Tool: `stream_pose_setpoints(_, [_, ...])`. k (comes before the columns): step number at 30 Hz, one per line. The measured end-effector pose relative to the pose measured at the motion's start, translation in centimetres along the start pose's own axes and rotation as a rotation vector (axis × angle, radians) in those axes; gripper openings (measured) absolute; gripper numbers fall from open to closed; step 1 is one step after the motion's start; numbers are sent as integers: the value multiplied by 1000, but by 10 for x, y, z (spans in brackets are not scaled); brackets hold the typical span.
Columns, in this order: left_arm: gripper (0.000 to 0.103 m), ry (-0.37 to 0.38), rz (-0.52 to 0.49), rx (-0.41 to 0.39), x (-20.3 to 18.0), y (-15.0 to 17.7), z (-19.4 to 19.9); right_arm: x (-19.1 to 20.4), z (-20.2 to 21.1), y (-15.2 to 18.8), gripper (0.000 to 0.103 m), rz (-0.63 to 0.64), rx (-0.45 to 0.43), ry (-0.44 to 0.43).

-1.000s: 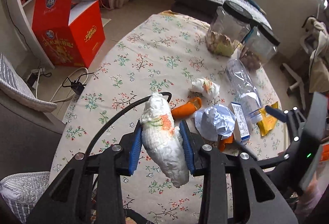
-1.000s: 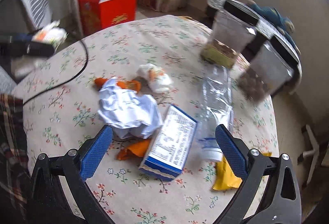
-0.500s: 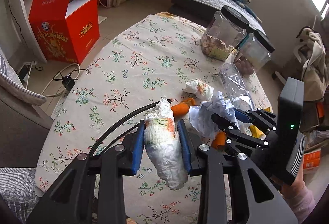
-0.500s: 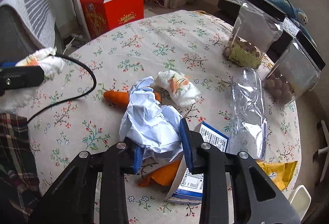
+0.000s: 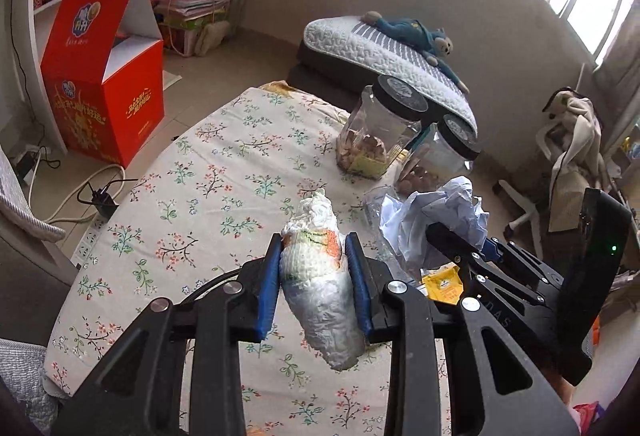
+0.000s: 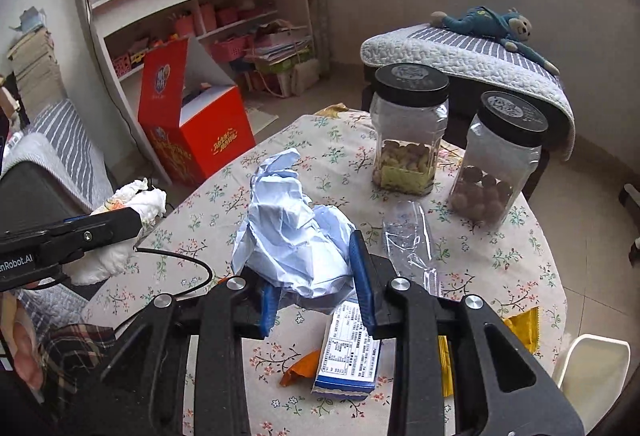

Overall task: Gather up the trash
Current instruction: 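Drop the crumpled paper into the white bin with the right tool while the left tool carries the tissue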

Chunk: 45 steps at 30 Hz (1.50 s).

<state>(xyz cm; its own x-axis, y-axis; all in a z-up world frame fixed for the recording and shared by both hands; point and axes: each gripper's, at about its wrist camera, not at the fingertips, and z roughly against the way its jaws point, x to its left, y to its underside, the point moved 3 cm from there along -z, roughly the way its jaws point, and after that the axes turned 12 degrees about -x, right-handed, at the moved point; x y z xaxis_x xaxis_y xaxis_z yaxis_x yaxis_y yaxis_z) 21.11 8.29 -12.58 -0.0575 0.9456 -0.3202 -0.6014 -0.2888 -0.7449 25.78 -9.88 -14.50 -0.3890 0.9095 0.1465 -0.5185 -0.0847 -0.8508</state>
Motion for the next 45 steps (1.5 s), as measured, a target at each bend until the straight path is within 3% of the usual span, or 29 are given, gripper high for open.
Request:
stream_pose_setpoints(22, [32, 148, -146, -70, -130, -6, 5, -96, 88, -17, 31, -111, -176, 243])
stream_pose_setpoints(36, [32, 292, -259, -62, -231, 18, 17, -187, 176, 1, 30, -234, -255, 479])
stream_pose_setpoints(43, [32, 352, -314, -22, -279, 43, 17, -245, 226, 29, 30, -375, -261, 617])
stream_pose_setpoints(44, [32, 362, -323, -10, -284, 48, 15, -253, 234, 34, 31, -398, -264, 642])
stream_pose_setpoints(45, [32, 373, -330, 6, -292, 52, 13, -261, 241, 39, 42, -424, -268, 664])
